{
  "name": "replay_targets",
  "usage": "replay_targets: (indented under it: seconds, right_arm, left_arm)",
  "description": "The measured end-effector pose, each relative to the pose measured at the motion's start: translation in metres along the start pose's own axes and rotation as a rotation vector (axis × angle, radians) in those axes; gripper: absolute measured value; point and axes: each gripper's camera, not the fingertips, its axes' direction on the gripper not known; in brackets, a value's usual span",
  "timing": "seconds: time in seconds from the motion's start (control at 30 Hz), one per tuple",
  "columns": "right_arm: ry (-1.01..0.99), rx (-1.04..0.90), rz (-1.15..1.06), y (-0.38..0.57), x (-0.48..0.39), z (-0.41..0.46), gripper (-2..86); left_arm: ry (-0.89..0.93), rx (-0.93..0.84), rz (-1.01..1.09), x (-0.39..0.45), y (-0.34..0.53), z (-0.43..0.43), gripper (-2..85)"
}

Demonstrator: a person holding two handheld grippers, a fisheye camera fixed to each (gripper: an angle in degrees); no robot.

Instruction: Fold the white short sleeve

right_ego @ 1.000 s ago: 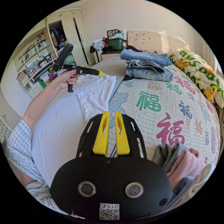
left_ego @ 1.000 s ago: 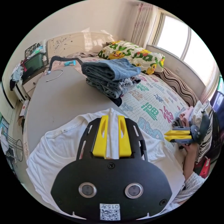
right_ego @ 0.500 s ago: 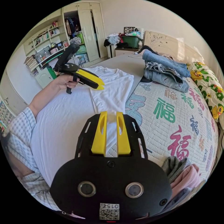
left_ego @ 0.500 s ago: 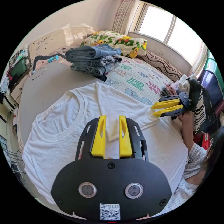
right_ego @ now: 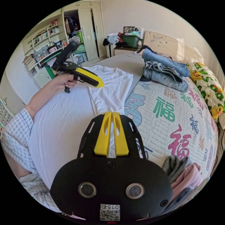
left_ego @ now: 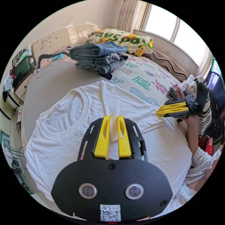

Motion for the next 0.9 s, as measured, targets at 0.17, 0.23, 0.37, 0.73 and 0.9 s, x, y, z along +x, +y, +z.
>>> replay_targets:
  seconds: [0.17,0.23,0.37,0.73,0.9]
  right_arm:
    - [-0.015,0.027,0.021,0.007,0.01,-0.006,0.0]
    - [-0.011,0.03,0.031,0.008,0.012,-0.007,1.1]
    - [-0.022,0.049,0.016,0.009,0.01,-0.01,5.3]
    - [-0.049,-0.022,-0.123,0.005,-0.014,-0.001,6.7]
    - [-0.016,-0.094,-0.123,0.001,-0.009,0.021,1.1]
  left_arm:
    - [0.031,-0.001,-0.027,-0.009,-0.004,0.003,2.4]
    - [0.035,0.0,-0.028,-0.009,-0.006,0.005,2.5]
    - [0.077,0.041,-0.003,-0.009,-0.007,0.001,3.5]
    - [0.117,-0.108,0.169,0.007,-0.027,-0.006,10.1]
    - [0.104,-0.154,0.173,0.003,-0.03,0.014,4.3]
